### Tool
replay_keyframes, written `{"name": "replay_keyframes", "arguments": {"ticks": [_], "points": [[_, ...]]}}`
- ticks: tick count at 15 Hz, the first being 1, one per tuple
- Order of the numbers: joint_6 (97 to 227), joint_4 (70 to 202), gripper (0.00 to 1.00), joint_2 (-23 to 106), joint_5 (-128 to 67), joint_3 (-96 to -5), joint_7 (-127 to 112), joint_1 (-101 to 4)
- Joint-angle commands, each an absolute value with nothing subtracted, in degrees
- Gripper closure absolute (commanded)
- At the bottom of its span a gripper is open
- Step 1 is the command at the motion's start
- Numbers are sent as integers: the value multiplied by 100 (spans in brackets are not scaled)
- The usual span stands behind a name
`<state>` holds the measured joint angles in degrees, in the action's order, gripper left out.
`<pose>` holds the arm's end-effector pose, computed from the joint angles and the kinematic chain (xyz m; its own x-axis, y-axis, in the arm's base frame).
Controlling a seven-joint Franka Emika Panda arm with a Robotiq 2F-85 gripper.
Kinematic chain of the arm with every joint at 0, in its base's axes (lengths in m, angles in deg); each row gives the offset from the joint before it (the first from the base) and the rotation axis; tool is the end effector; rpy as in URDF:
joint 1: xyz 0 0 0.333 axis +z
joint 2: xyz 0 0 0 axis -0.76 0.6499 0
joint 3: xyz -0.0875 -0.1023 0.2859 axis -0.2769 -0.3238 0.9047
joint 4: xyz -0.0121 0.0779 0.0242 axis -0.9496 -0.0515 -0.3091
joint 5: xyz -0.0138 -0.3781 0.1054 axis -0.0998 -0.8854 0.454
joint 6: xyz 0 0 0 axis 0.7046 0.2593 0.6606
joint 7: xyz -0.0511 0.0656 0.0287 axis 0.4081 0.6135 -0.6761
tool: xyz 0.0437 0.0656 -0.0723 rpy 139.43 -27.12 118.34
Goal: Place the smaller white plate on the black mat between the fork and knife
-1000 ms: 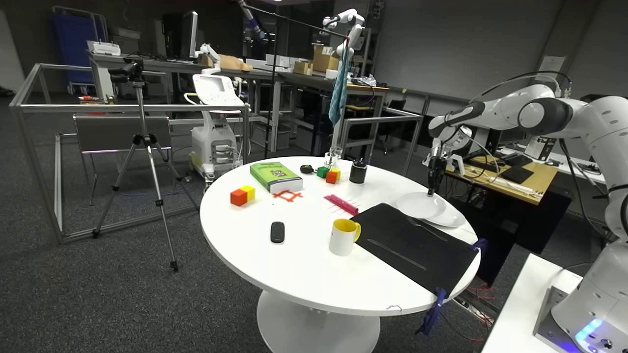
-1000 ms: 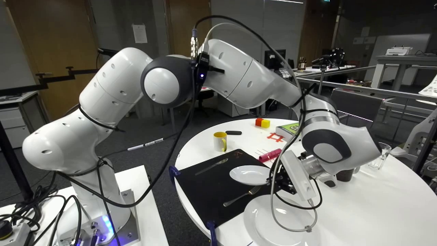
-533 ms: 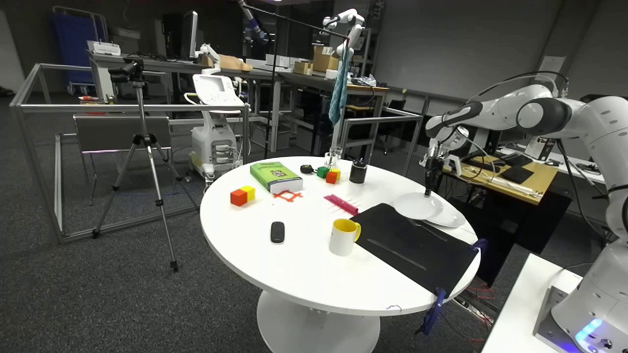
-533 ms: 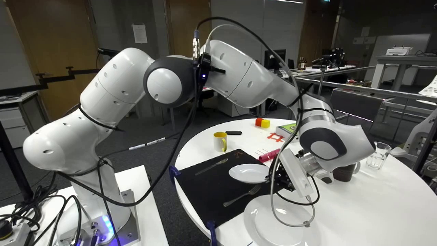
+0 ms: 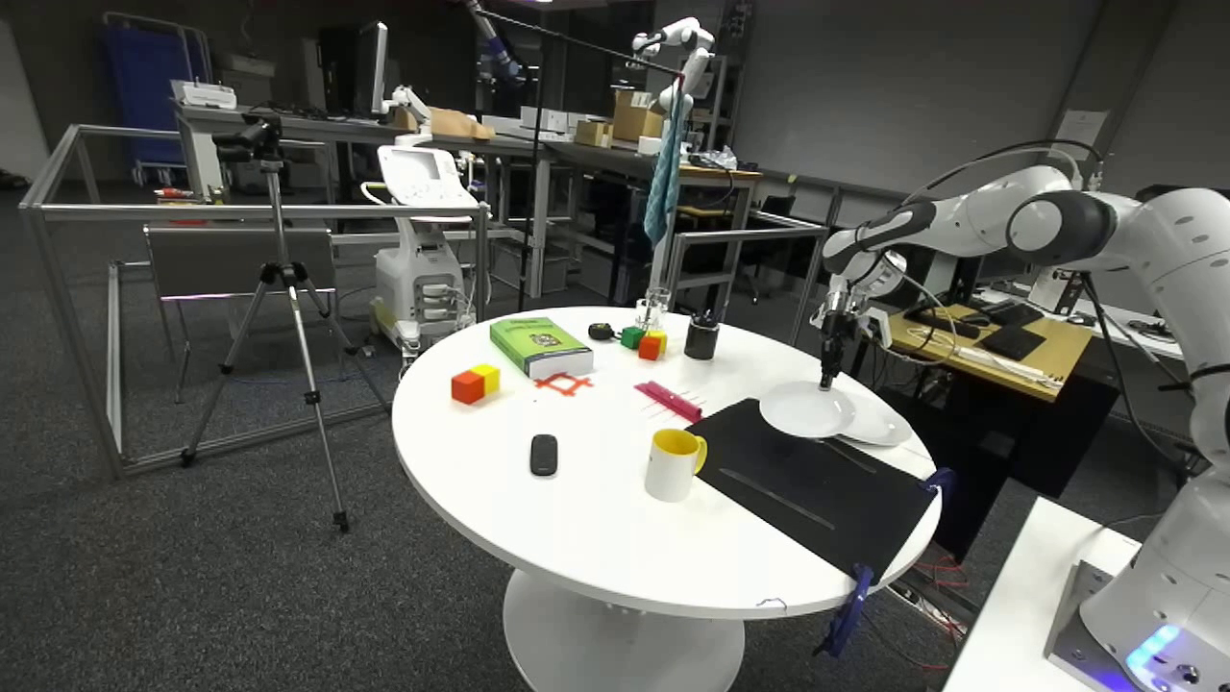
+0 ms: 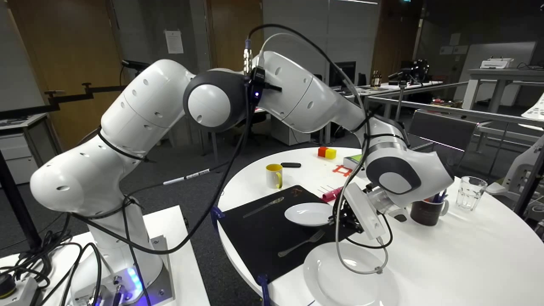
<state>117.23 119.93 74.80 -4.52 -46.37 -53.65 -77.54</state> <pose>0.6088 -0.2760 0.1850 0.9568 0.1845 -0.2246 0.0031 -0.7792 -0.6268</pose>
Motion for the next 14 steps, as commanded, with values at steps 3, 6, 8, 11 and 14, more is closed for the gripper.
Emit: {"name": "replay_keyframes", "arguments": {"ticks": [3, 6, 8, 11, 14], "points": [[11959, 12522, 99, 7202, -356, -4555, -5618, -7683], [11895, 12613, 99, 7192, -359, -4534, -5681, -7646], [11884, 12677, 99, 7181, -370, -4535, -5741, -7621], [11873, 12789, 99, 7157, -384, -4539, -5834, -7596], [11866, 12885, 99, 7152, -383, -4544, -5886, -7567]]}}
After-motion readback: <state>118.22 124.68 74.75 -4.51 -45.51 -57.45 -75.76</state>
